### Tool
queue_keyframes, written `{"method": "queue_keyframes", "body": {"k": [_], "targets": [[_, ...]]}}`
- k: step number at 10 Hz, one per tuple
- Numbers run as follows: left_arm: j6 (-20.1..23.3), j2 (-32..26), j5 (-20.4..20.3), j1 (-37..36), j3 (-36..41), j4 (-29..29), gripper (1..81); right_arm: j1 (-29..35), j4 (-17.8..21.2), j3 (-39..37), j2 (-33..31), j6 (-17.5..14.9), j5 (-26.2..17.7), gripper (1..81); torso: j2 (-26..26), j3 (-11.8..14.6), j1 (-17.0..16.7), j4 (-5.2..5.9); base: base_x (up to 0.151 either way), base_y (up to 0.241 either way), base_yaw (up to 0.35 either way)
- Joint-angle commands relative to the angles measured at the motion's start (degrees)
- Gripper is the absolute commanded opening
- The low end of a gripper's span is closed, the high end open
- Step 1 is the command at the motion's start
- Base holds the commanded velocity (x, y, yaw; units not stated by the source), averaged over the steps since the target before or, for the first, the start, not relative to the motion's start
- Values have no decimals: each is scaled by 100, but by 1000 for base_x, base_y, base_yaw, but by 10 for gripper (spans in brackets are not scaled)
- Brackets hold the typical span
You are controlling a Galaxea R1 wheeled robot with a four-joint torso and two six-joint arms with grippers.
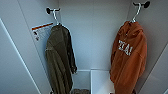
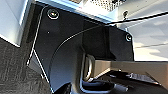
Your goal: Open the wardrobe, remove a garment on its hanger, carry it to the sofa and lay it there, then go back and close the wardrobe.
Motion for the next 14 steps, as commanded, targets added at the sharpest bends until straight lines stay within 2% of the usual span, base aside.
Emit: {"method": "queue_keyframes", "body": {"k": [1,8,14], "targets": [[15,-87,265,-128,38,79,811,130,40,8,-14,-18,-305,811,0,0,1,0,82,0,0],[15,-61,265,-128,38,79,811,156,-22,-1,4,-27,-305,811,0,0,1,-2,77,0,0],[6,35,257,-137,-163,-8,811,165,-31,8,13,-27,-305,811,0,0,1,-2,0,0,0]]}}
